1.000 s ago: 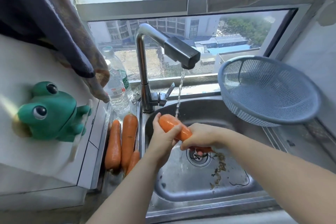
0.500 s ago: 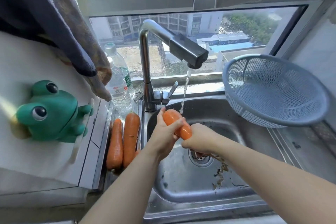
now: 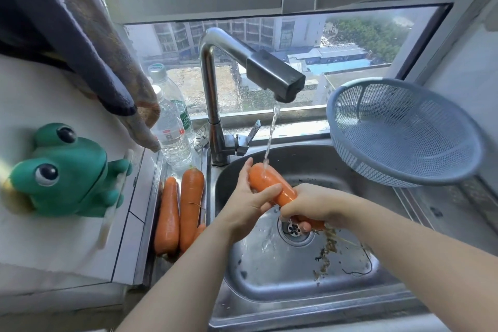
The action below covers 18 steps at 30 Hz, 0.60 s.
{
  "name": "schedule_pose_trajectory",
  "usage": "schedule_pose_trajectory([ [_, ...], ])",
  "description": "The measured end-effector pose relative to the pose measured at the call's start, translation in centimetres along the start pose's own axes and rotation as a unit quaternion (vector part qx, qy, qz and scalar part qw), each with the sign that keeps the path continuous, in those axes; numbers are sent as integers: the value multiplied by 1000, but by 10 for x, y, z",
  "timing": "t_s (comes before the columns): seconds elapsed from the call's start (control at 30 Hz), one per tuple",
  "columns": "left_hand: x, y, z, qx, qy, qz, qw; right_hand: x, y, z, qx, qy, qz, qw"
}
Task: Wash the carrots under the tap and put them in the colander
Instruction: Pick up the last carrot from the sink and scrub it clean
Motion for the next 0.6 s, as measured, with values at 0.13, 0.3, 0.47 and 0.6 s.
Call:
schedule_pose_trajectory([
  [0.13,-9,12,-4,-60,145,-53,986,-3,0,-4,-25,-4,3,1000],
  [0.3,-7,14,1,-1,105,-34,994,-8,3,-7,-94,-36,4,995],
  [0.47,6,14,0,-91,-18,-31,995,-5,5,-12,-162,-75,-4,984],
  [0.6,10,26,1,-155,-5,-53,987,-7,2,-13,-178,-67,4,982],
])
Point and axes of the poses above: each hand's wrist, its own x-axis away from the middle knuckle, its own z-axis out of the back of the hand, y = z × x, the point moved 5 cm from there along -x, towards the middle knuckle
